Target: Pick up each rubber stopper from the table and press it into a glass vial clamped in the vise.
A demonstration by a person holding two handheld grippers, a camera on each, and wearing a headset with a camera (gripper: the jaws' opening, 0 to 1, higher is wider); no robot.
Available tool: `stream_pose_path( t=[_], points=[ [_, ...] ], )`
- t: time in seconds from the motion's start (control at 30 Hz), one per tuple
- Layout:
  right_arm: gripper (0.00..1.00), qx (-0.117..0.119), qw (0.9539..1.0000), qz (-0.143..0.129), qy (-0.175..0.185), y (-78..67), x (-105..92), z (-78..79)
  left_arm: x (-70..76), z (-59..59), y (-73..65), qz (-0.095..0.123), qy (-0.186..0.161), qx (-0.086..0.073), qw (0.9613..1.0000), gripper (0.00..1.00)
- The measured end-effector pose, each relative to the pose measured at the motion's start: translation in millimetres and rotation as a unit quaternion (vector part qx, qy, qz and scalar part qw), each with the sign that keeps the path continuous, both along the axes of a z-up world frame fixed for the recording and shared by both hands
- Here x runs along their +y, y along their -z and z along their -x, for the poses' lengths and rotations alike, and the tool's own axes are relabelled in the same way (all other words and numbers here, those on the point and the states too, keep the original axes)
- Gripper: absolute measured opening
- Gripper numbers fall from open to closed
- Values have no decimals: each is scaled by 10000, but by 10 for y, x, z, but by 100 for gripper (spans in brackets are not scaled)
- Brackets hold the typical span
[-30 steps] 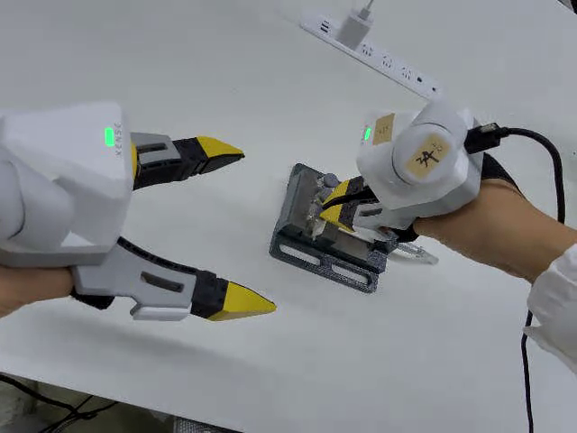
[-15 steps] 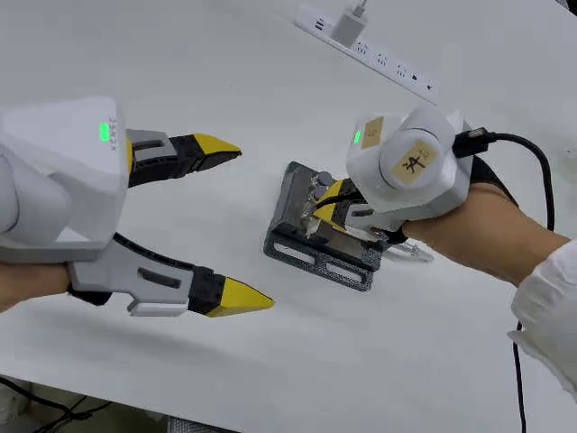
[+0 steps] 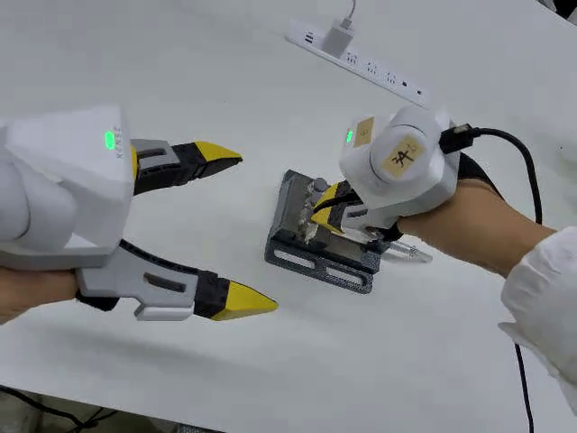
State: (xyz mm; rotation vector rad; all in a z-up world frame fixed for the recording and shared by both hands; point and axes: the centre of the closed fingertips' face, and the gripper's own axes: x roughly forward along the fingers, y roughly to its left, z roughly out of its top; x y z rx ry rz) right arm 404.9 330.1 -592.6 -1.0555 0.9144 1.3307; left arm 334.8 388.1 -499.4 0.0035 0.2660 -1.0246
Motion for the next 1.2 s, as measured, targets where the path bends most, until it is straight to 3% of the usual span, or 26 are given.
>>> stream_pose_path(
  t=[0.17,0.23,0.37,0.47,0.53,0.87,1.2],
  points=[
    [0,118,9986,-396,342,-8,-10,-14,38,26,32,-69,-60,36,10000,83],
    [0,223,9957,-582,689,-11,-9,-14,48,47,56,-143,-64,39,9999,83],
    [0,264,9935,-754,816,-17,-28,-27,58,83,84,-238,-52,81,9997,82],
    [4,339,9893,-1017,995,-62,17,-22,70,97,89,-288,-67,90,9995,83],
    [1,278,9889,-1049,1014,-106,5,-38,76,100,89,-305,-85,106,9994,83],
    [10,178,9835,-1355,1185,-332,-145,-29,55,134,91,-468,-60,122,9988,84],
    [20,64,9743,-1755,1412,-513,-379,14,8,154,46,-628,13,82,9980,89]
  ],
)
